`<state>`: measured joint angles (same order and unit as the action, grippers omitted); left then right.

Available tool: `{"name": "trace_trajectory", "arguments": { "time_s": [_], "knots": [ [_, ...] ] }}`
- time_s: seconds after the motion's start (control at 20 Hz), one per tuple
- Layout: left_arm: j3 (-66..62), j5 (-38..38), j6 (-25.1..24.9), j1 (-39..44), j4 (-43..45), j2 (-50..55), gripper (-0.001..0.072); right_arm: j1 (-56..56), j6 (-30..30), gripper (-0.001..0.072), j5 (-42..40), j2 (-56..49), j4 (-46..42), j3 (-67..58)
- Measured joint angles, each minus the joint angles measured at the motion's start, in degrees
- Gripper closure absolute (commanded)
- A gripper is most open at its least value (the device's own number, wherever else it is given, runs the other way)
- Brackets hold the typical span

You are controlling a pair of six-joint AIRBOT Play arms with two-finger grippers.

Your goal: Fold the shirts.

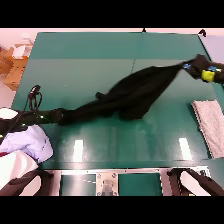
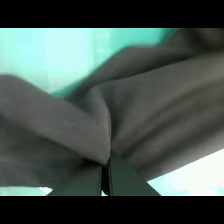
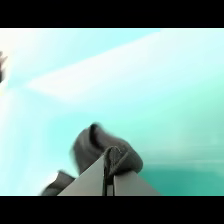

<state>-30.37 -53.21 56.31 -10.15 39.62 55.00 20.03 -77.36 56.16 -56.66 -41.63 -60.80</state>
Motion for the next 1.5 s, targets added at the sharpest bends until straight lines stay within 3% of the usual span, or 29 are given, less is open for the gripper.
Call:
{"name": "trace_trajectory", "arguments": {
  "time_s": [0.4, 0.5, 0.7, 0.8, 0.85, 1.1, 1.25, 1.3, 1.35, 1.5],
  "knots": [
    [-0.2, -4.4, 0.6, -1.1, 2.2, 0.0, 0.0685, 8.8, 5.1, 0.0693, 2.3, -12.7, -1.0, 12.0],
    [-0.2, -5.7, 0.6, -1.1, 2.3, 0.0, 0.0685, 9.2, 5.8, 0.0436, 3.9, -13.9, -0.9, 12.5],
    [-0.2, -6.9, 0.5, -1.1, 2.4, 0.0, 0.0685, 10.5, 5.1, 0.0412, 9.7, -12.9, -0.9, 10.5],
    [-0.2, -7.1, 0.4, -1.1, 2.4, 0.0, 0.0685, 10.2, 3.8, 0.0249, 12.6, -10.0, -0.9, 11.4],
    [-0.2, -7.1, 0.4, -1.1, 2.4, 0.0, 0.0685, 9.2, 2.8, 0.0213, 13.1, -8.2, -1.0, 13.0],
    [-0.2, -7.0, 0.3, -1.1, 2.4, 0.0, 0.0685, -0.4, -0.5, 0.0237, 6.4, -5.8, 1.4, 22.4],
    [-0.2, -6.9, 0.2, -1.1, 2.4, 0.0, 0.0685, -6.2, -0.5, 0.0453, 0.9, -10.8, 5.3, 22.5],
    [-0.2, -6.8, 0.2, -1.1, 2.4, 0.0, 0.0685, -7.6, -0.4, 0.0626, -0.1, -12.8, 6.0, 21.7],
    [-0.2, -6.8, 0.2, -1.1, 2.4, 0.0, 0.0685, -8.8, -0.1, 0.0694, -0.9, -15.0, 6.7, 20.7],
    [-0.4, -5.7, 0.2, -1.1, 2.5, 0.0, 0.0686, -10.6, 1.5, 0.0696, -0.7, -18.3, 7.7, 16.9]
  ]
}}
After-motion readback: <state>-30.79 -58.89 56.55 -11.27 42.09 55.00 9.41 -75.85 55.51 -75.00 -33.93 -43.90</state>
